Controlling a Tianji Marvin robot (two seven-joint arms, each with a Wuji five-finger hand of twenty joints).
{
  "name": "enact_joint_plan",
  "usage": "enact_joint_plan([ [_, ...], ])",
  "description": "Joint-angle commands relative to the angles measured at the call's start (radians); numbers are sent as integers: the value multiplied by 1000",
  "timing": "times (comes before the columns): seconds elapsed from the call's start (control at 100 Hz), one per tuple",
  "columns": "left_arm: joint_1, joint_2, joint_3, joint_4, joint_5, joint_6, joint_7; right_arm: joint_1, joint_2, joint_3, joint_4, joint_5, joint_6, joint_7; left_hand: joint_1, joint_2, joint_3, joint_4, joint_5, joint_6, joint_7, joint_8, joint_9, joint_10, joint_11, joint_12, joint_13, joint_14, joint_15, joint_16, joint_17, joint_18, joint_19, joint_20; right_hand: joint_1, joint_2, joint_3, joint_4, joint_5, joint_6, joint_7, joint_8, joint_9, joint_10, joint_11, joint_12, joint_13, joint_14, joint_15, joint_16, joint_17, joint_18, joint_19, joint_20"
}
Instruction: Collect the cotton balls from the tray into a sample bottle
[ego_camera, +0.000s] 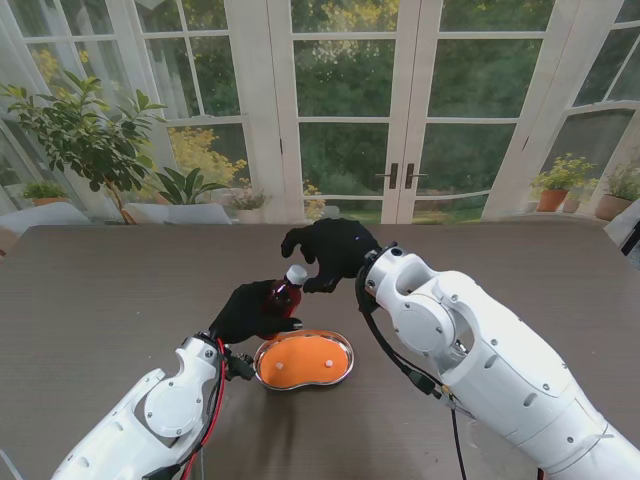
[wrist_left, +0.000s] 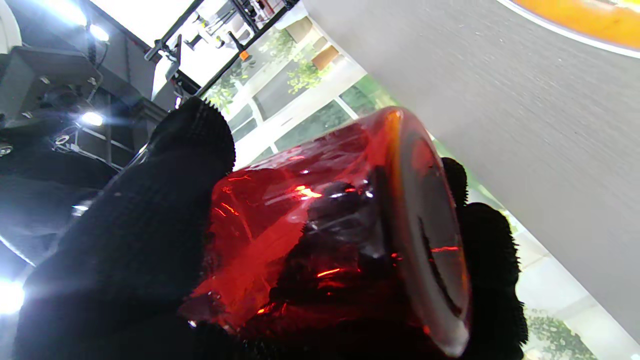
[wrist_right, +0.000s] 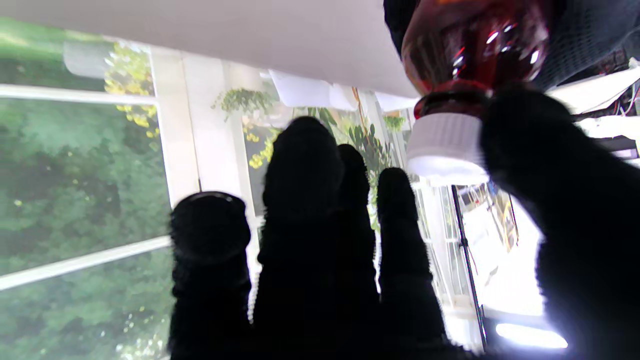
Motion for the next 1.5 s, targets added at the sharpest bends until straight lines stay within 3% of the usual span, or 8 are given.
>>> enact_joint_plan([
  [0.0, 4, -1, -2, -7, -1, 3, -20, -3, 12, 5, -24, 24, 7, 22, 181, 192, 154, 10, 79, -231, 175, 34, 62, -106, 4, -1, 0, 2, 12, 18, -49, -29, -27, 10, -83, 10, 18, 17, -47, 45, -11, -32, -43, 1, 1, -12, -20, 6, -7, 15, -26, -30, 4, 14],
  [0.28, 4, -1, -1, -7, -2, 3, -22, -7, 16, 7, -48, 32, 84, 59, 180, 193, 152, 9, 78, -230, 174, 34, 62, -105, 5, -2, 1, 2, 12, 19, -49, -29, -26, 10, -271, 423, -246, 34, 77, 42, 21, 7, -24, 46, 18, -14, -7, 51, 42, 22, -20, -10, 34, 57],
  [0.55, 6, -1, -3, -9, -1, 4, -23, 5, 11, -29, -33, -31, 128, 30, 179, 195, 152, 9, 78, -232, 174, 35, 62, -106, 5, -4, 1, 0, 13, 19, -49, -29, -26, 11, -273, 544, -380, 59, 266, -10, 84, 80, 51, 53, 19, -3, 68, 44, 58, 21, 37, 10, 57, 46],
  [0.75, 8, -1, -5, -10, -1, 5, -22, 12, 11, -45, -27, -39, 121, 26, 178, 196, 152, 9, 78, -231, 174, 35, 61, -108, 5, -4, 1, 0, 13, 18, -49, -29, -27, 11, -237, 528, -385, 69, 374, -52, 121, 110, 85, 46, 22, 5, 75, 39, 79, 32, 52, 17, 62, 42],
  [0.93, 9, -1, -6, -11, -1, 5, -22, 15, 7, -52, -15, -38, 94, 2, 178, 196, 152, 8, 78, -232, 174, 35, 60, -107, 5, -5, -1, 1, 12, 18, -49, -29, -27, 11, -141, 458, -225, 63, 425, -99, 141, 150, 121, 23, 33, 18, 76, 25, 121, 32, 63, 21, 70, 36],
  [1.0, 11, 0, -6, -12, -2, 6, -23, 15, 7, -50, -14, -31, 85, 0, 178, 197, 151, 8, 78, -232, 174, 35, 61, -107, 5, -5, -1, -1, 12, 18, -50, -29, -27, 11, -78, 418, -197, -51, 401, -125, 216, 18, 127, 20, 34, 19, 76, 21, 125, 24, 62, 20, 71, 33],
  [1.08, 12, 0, -7, -13, -1, 8, -22, 13, 5, -47, -11, -24, 70, -8, 179, 196, 151, 8, 78, -229, 173, 35, 60, -106, 5, -6, 0, 2, 12, 18, -50, -30, -28, 11, -11, 369, -167, -99, 339, -158, 280, -57, 129, 12, 35, 18, 77, 15, 131, 26, 61, 15, 74, 34],
  [1.49, 11, 1, -5, -13, -5, 10, -29, 19, -2, -45, 10, -11, 14, -51, 180, 198, 149, 9, 78, -228, 171, 36, 60, -106, 5, -8, -2, 3, 11, 18, -52, -28, -29, 11, 154, 206, -43, -102, 227, -178, 310, -141, 147, -5, 31, 60, 79, -12, 157, 28, 64, -5, 84, 31],
])
